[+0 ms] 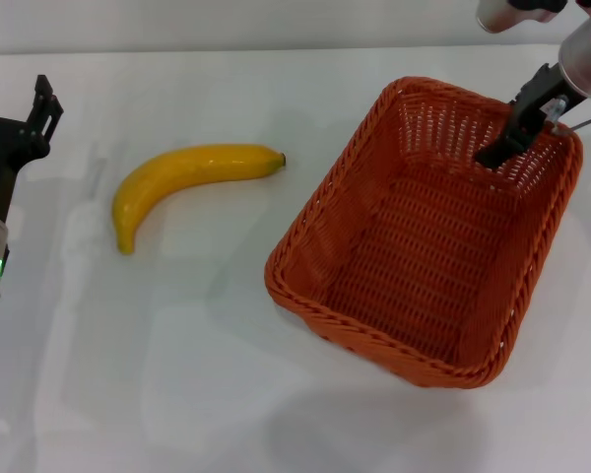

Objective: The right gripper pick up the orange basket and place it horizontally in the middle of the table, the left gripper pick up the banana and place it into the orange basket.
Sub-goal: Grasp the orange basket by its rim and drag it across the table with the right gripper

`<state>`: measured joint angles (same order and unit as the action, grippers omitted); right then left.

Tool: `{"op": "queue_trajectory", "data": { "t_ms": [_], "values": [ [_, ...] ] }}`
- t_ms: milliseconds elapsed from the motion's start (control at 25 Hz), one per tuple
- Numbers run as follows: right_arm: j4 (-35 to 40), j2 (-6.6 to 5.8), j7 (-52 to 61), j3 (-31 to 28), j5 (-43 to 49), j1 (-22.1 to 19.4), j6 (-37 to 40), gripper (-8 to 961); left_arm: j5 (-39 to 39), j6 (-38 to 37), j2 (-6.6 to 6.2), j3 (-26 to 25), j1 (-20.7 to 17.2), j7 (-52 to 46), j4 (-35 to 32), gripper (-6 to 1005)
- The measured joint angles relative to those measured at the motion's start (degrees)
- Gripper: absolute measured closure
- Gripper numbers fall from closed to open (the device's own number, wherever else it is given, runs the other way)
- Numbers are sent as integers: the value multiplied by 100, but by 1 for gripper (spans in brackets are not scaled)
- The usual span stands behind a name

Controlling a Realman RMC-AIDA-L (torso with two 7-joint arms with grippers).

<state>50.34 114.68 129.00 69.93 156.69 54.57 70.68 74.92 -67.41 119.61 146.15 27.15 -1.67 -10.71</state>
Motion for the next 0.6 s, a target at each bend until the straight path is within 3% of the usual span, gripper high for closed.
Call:
{"op": "queue_trajectory", "data": {
  "t_ms": [320, 600],
  "values": [
    [34, 4, 41, 418, 122, -98, -7, 274, -4, 0, 0, 0, 0, 0, 17, 167],
    [533, 27, 42, 413, 104, -295, 100, 511, -4, 0, 1, 0, 1, 0, 39, 167]
  ]
}}
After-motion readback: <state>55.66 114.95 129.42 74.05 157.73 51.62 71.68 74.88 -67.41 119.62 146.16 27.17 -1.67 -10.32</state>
